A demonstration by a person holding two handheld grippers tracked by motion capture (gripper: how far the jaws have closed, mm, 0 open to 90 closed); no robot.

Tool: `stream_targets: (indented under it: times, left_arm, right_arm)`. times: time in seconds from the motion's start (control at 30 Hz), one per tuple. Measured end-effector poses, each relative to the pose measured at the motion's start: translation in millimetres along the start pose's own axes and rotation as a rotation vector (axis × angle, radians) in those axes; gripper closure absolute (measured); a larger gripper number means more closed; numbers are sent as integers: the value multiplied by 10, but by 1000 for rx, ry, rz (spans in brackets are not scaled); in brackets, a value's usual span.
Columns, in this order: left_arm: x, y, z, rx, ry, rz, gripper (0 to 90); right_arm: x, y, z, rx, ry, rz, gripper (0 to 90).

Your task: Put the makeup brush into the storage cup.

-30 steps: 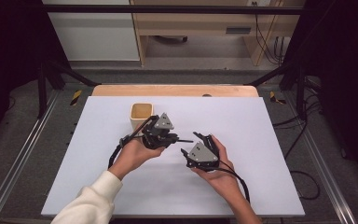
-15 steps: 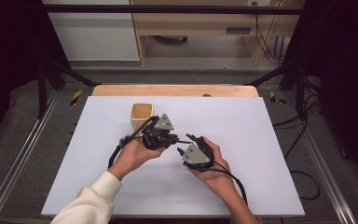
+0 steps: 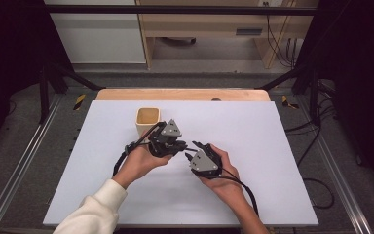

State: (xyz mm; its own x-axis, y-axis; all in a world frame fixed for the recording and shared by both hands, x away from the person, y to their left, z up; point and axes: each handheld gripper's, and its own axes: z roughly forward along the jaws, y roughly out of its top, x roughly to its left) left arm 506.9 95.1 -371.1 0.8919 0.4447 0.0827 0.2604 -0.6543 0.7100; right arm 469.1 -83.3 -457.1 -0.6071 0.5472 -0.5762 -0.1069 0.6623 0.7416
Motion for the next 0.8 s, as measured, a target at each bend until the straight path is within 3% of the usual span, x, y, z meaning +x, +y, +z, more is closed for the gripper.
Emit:
stream_targets:
  times: [0.43,0.8]
  left_arm:
    - [-12,1,-3,-11,-10,-11,846]
    - [1,-7,-25,-13,-15,-13,846]
  right_arm:
    - [8,1,15,-8,14,-41,740]
    - [19,3,13,-25,28,-56,816]
